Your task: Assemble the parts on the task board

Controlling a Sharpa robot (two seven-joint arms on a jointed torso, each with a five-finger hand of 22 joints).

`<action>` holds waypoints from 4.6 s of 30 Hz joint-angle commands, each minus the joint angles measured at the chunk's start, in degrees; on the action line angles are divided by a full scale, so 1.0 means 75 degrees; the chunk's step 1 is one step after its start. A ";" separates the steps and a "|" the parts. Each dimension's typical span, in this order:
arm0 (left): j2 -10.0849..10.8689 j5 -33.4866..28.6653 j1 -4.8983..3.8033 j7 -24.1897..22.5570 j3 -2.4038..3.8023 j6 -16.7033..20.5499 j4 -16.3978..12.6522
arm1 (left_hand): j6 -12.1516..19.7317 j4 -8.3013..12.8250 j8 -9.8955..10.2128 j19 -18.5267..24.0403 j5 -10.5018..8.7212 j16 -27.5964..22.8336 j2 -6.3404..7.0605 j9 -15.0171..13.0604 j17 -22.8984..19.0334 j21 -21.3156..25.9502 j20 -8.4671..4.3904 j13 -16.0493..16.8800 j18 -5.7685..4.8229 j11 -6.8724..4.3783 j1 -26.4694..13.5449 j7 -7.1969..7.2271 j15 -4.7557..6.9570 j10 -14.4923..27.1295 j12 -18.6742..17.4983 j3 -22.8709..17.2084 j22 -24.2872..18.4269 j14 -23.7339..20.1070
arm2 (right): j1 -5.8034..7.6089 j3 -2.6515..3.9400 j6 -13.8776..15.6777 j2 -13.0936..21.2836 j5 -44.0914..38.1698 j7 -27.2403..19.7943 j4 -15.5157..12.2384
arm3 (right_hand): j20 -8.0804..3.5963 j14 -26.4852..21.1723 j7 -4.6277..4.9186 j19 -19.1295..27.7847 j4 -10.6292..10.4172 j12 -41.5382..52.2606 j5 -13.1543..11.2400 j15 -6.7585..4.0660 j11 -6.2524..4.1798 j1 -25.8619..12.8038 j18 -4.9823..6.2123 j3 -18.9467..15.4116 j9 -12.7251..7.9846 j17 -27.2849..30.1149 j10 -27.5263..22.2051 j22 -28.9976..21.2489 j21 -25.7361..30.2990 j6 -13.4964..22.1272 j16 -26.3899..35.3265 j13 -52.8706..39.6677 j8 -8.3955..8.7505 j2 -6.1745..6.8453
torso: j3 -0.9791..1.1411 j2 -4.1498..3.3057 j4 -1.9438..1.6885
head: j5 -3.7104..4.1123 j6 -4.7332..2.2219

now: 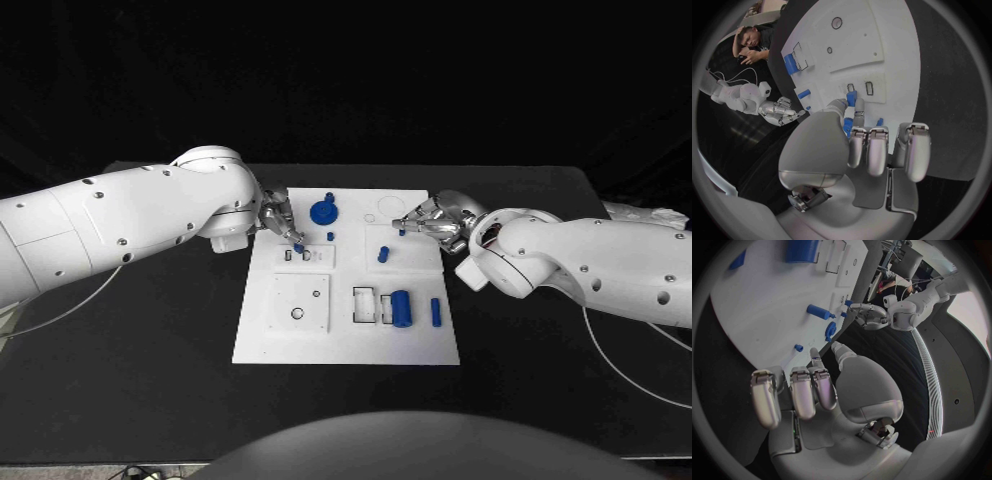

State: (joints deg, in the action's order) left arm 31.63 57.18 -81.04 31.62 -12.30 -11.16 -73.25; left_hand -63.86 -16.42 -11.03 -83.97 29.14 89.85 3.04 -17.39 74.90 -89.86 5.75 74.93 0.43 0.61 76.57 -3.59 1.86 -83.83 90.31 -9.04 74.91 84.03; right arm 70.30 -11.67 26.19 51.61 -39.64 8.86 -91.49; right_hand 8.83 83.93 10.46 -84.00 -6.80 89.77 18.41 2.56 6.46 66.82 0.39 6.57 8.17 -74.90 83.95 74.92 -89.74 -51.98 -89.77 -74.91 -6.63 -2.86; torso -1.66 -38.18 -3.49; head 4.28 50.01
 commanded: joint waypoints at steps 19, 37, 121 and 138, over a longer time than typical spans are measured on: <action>-0.0049 -0.0265 0.0023 0.0007 -0.0001 -0.0265 -0.0002 | -0.0024 -0.0021 0.0078 -0.0804 -0.0013 0.0019 0.0040 -0.0003 0.2013 -0.0019 -0.0060 0.2009 -0.0058 -0.0037 0.0065 -0.0006 0.0044 -0.0822 -0.0042 -0.0062 0.2013 0.0795 | -0.0004 -0.0001 -0.0013 -0.0007 -0.0054 -0.0058 0.0001 | 0.0065 0.0810 0.0039 -0.0800 0.0028 0.0030 0.0030 0.0066 0.0035 0.0093 -0.0051 -0.0029 0.0012 -0.2013 0.0807 0.2011 -0.0034 0.0000 -0.0031 -0.2012 -0.0045 -0.0007 | 0.0002 0.0003 0.0001 | 0.0025 -0.0001; -0.0057 -0.0356 0.0033 0.0059 -0.0002 -0.0402 0.0015 | -0.0018 -0.0026 0.0108 -0.0804 -0.0064 0.0019 0.0019 0.0006 0.2013 -0.0019 -0.0067 0.2009 -0.0058 -0.0028 0.0086 -0.0017 0.0046 -0.0822 -0.0042 -0.0095 0.2013 0.0795 | -0.0004 -0.0001 -0.0018 -0.0017 -0.0054 -0.0062 0.0005 | 0.0065 0.0810 0.0039 -0.0800 0.0028 0.0030 0.0030 0.0066 0.0035 0.0093 -0.0051 -0.0029 0.0012 -0.2013 0.0807 0.2011 -0.0034 0.0000 -0.0031 -0.2012 -0.0045 -0.0007 | -0.0001 -0.0003 -0.0005 | 0.0007 -0.0001; -0.0197 -0.0379 0.0091 -0.0150 -0.0001 -0.0271 0.0317 | -0.0002 -0.0031 0.0166 -0.0804 -0.0138 0.0019 -0.0054 0.0023 0.2013 -0.0019 -0.0077 0.2009 -0.0058 -0.0012 0.0123 -0.0038 0.0042 -0.0822 -0.0042 -0.0171 0.2013 0.0795 | -0.0005 -0.0001 0.0019 0.0008 -0.0082 -0.0076 -0.0020 | 0.0064 0.0810 0.0041 -0.0800 0.0027 0.0030 0.0040 0.0065 0.0035 0.0103 -0.0051 -0.0027 0.0011 -0.2013 0.0807 0.2011 -0.0034 0.0003 -0.0031 -0.2012 -0.0050 -0.0019 | 0.0002 0.0000 0.0000 | 0.0042 -0.0001; -0.0237 -0.0542 0.0099 -0.0130 -0.0001 -0.0286 0.0292 | 0.0000 -0.0033 0.0171 -0.0804 -0.0141 0.0019 -0.0057 0.0024 0.2013 -0.0019 -0.0077 0.2009 -0.0058 -0.0010 0.0121 -0.0040 0.0042 -0.0822 -0.0042 -0.0173 0.2013 0.0795 | -0.0005 -0.0001 0.0022 -0.0005 -0.0082 -0.0082 -0.0005 | 0.0064 0.0810 0.0041 -0.0800 0.0027 0.0030 0.0040 0.0065 0.0035 0.0103 -0.0051 -0.0027 0.0011 -0.2013 0.0807 0.2011 -0.0034 0.0003 -0.0031 -0.2012 -0.0050 -0.0019 | 0.0000 0.0002 -0.0003 | 0.0048 -0.0001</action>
State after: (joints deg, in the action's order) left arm 30.01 53.82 -80.30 31.10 -12.33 -12.85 -70.93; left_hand -63.55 -16.76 -9.86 -84.18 28.43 89.86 2.65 -17.16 74.92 -89.86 5.54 74.93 0.43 0.61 76.95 -3.89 1.86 -83.84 90.31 -9.96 74.91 84.03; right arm 70.30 -11.66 26.48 51.62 -39.73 8.66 -91.49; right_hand 8.83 83.93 10.46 -84.00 -6.80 89.77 18.41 2.56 6.46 67.05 0.39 6.57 8.16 -74.92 83.95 74.90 -89.74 -51.98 -89.77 -74.91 -6.62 -3.08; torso -1.66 -38.18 -3.50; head 4.65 50.01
